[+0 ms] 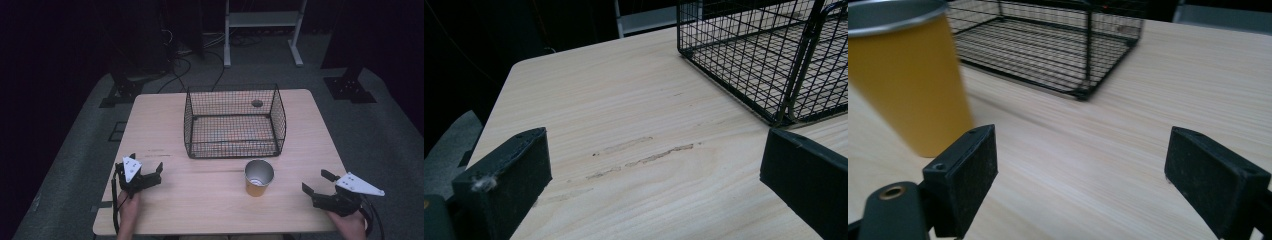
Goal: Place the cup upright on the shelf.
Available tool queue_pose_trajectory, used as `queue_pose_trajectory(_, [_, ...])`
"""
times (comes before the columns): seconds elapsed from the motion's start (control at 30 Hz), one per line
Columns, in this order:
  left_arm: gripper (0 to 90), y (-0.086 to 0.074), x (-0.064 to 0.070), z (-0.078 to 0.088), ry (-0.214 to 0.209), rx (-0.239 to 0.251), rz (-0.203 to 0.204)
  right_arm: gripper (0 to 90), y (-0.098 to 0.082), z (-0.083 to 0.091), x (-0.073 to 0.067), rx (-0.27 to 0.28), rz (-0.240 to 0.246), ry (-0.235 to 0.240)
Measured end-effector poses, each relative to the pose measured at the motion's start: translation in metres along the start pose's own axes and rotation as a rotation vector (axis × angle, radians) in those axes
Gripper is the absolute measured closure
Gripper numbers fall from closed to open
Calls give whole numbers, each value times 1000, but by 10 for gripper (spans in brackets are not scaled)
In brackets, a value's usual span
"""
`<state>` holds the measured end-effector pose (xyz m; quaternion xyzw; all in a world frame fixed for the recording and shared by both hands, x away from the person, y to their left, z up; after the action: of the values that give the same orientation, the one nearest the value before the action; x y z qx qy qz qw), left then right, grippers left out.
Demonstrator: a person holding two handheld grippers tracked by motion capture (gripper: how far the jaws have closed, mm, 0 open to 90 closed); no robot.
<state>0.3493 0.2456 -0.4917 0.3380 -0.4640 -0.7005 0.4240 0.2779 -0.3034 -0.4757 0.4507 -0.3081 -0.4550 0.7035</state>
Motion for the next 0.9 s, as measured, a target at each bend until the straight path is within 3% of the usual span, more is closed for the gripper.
queue_pose_trajectory(0.03, [0, 0, 0, 0, 0, 0, 0, 127, 1, 1, -9, 3, 10, 26])
queue_pose_trajectory(0.07, [0, 0, 0, 0, 0, 0, 0, 127, 1, 1, -9, 3, 10, 26])
queue_pose_trajectory(0.1, [0, 0, 0, 0, 0, 0, 0, 127, 2, 1, -21, 5, 31, 55])
queue_pose_trajectory(0.17, [0, 0, 0, 0, 0, -1, -1, 127, 3, 1, -25, 5, 40, 62])
queue_pose_trajectory(0.23, [0, 0, 1, 0, -2, -1, -3, 126, 4, 2, -40, 13, 58, 99])
queue_pose_trajectory(0.3, [0, 0, 0, 0, -2, 0, -2, 125, 5, 2, -44, 12, 60, 107])
queue_pose_trajectory(0.33, [0, 0, 0, 0, -2, 0, -2, 124, 6, 1, -53, 14, 67, 133])
queue_pose_trajectory(0.67, [0, 0, 0, 0, -2, -1, -1, 110, 9, -9, -79, 19, 85, 215])
queue_pose_trajectory(0.9, [0, 0, 0, 0, -2, 1, 0, 101, 17, -24, -95, 13, 151, 254])
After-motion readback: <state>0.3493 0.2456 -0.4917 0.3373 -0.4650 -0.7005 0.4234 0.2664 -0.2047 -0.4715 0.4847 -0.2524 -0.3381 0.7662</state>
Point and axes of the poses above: each handheld gripper's, and its own axes: z roughly backward along the jaws, y roughly out of its top, x roughly to its right, the point moved 5 cm from there along -z, roughly forward along the jaws, and after that the axes turned 8 degrees about -y, right-handed, at the moved point
